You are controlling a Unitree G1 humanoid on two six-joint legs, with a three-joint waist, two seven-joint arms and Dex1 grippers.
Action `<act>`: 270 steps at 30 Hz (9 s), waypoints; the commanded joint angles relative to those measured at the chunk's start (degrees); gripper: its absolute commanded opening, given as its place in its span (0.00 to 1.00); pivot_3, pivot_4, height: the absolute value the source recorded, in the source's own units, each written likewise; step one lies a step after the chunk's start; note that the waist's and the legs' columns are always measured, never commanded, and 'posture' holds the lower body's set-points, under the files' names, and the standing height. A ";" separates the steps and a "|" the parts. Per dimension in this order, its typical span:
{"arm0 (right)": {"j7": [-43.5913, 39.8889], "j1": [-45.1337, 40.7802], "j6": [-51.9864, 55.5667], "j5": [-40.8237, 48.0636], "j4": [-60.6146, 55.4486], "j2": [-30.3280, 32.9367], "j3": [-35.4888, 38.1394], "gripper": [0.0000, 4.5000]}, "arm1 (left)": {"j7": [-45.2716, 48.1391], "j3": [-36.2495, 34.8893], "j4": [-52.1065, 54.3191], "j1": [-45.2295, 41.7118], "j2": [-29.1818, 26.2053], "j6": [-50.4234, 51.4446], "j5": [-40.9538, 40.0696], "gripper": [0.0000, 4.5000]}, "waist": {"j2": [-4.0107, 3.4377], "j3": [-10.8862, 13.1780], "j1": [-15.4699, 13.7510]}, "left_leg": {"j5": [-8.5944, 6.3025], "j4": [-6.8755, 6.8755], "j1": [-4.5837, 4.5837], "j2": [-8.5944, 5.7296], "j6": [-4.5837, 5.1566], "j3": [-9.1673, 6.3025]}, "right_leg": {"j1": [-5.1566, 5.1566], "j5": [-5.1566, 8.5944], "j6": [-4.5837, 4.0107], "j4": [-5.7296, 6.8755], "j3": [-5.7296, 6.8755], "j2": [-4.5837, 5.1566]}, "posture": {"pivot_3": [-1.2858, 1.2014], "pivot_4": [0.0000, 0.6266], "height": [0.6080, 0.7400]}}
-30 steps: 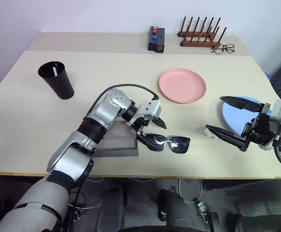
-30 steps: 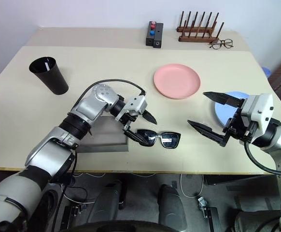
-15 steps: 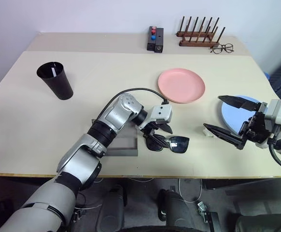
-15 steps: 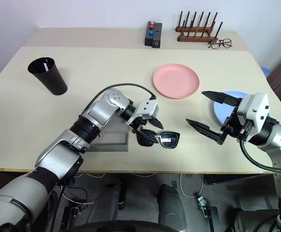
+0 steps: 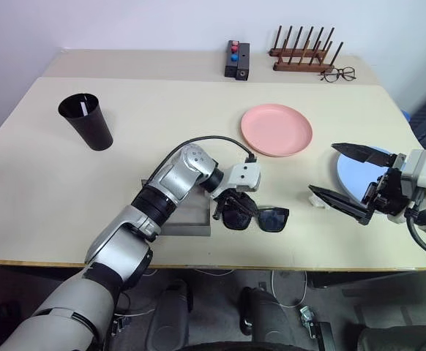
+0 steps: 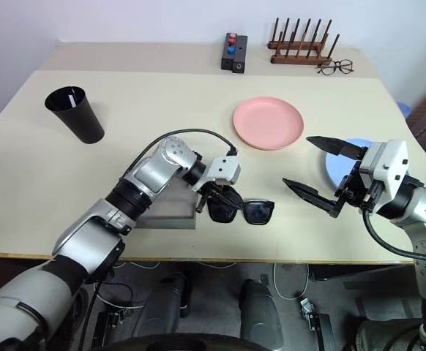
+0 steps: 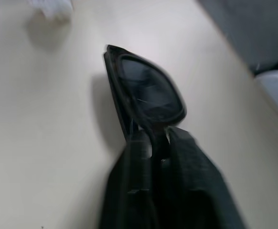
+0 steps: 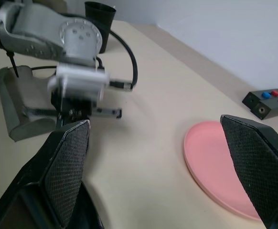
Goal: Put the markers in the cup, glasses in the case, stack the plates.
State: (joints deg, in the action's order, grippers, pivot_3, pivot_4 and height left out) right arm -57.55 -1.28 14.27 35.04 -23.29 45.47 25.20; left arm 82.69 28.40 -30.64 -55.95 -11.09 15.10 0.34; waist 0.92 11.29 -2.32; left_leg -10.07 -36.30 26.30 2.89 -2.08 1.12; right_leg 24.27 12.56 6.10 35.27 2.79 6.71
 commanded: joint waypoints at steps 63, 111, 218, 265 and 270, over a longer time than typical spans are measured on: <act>-1.29 -6.59 -4.13 -1.42 5.37 1.12 -3.74 1.00 | 9.81 -2.67 14.75 11.12 -39.57 13.20 -26.60 0.01 | -0.04 0.01 0.14 | 0.01 0.01 0.02 0.04 -0.01 0.03 | 0.14 0.00 0.01 0.20 -0.03 -0.01 | 0.52 0.24 1.00; -0.51 -6.75 -3.48 -1.71 4.59 1.36 -4.08 1.00 | 9.81 5.95 11.34 9.85 -41.25 14.70 -32.12 0.99 | -0.07 -0.01 0.14 | 0.01 -0.04 0.00 0.04 -0.01 0.02 | 0.11 0.00 0.00 0.22 -0.03 -0.01 | 0.52 0.24 1.00; 0.01 -6.72 -5.25 -2.71 6.42 0.58 -4.94 1.00 | 9.81 -13.55 31.90 25.24 -41.47 9.32 -19.15 0.00 | -0.06 -0.01 0.16 | 0.00 0.00 0.00 0.04 -0.02 0.04 | 0.14 -0.01 0.00 0.21 -0.03 -0.01 | 0.52 0.24 1.00; 13.32 -16.35 22.14 -20.68 25.08 11.40 -16.67 1.00 | -4.55 -30.10 20.51 8.40 -26.62 13.40 -29.40 0.98 | -0.07 -0.01 0.24 | 0.02 -0.02 0.01 0.02 0.00 0.05 | 0.15 -0.02 0.03 0.28 -0.03 -0.02 | 0.52 0.24 1.00; 10.88 -15.00 25.30 -20.10 23.87 12.16 -17.23 1.00 | -5.08 -29.86 22.51 9.49 -26.05 13.35 -29.41 0.98 | -0.07 0.00 0.24 | 0.02 -0.03 0.02 0.02 0.00 0.05 | 0.14 -0.02 0.04 0.28 -0.04 -0.02 | 0.52 0.24 1.00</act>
State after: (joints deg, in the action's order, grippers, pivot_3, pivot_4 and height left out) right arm -45.89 -16.06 38.72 14.78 1.96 55.89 7.17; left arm 77.78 -0.93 -10.03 -46.74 -37.03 29.22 -28.16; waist 0.86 11.28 -2.08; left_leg -10.05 -36.33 26.31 2.92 -2.08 1.17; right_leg 24.41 12.54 6.14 35.55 2.75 6.69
